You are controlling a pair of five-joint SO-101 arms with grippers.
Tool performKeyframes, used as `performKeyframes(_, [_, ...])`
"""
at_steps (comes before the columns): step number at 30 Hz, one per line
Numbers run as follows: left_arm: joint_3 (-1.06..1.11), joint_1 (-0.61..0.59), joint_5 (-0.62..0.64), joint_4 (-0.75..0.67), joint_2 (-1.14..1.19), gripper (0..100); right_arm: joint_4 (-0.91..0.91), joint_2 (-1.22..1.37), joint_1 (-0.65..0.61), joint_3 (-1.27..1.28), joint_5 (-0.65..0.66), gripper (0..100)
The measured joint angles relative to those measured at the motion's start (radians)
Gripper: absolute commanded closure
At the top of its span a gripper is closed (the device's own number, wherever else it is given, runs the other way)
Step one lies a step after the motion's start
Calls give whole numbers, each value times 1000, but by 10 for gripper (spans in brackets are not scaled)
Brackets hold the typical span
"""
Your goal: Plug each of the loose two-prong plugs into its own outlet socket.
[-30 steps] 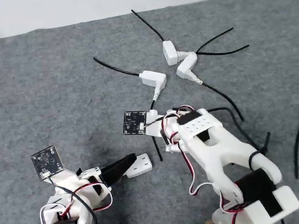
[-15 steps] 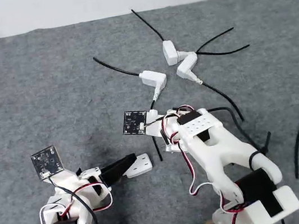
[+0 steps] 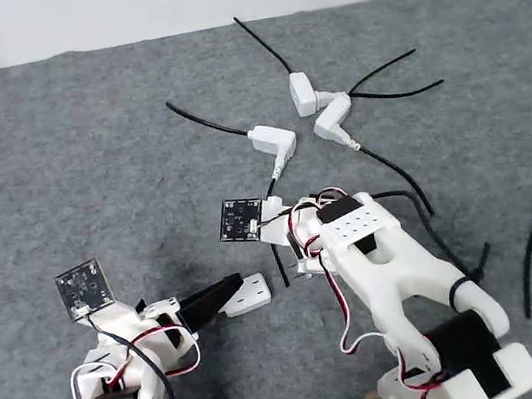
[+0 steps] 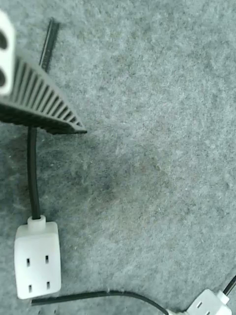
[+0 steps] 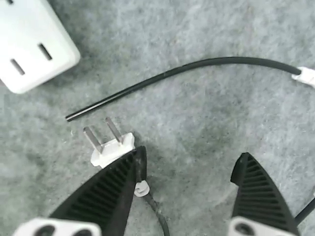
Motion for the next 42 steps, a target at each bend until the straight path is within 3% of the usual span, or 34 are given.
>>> performKeyframes(21, [0, 0, 0, 0, 0, 349, 3, -3, 34, 0, 0, 706])
performKeyframes(30, [0, 0, 0, 0, 0, 349, 12, -89, 107, -23, 0, 706])
performKeyframes(36, [0, 0, 0, 0, 0, 349, 198, -252, 104, -23, 28, 707])
performKeyframes(42, [0, 0, 0, 0, 0, 349, 482, -296, 87, -23, 252, 707])
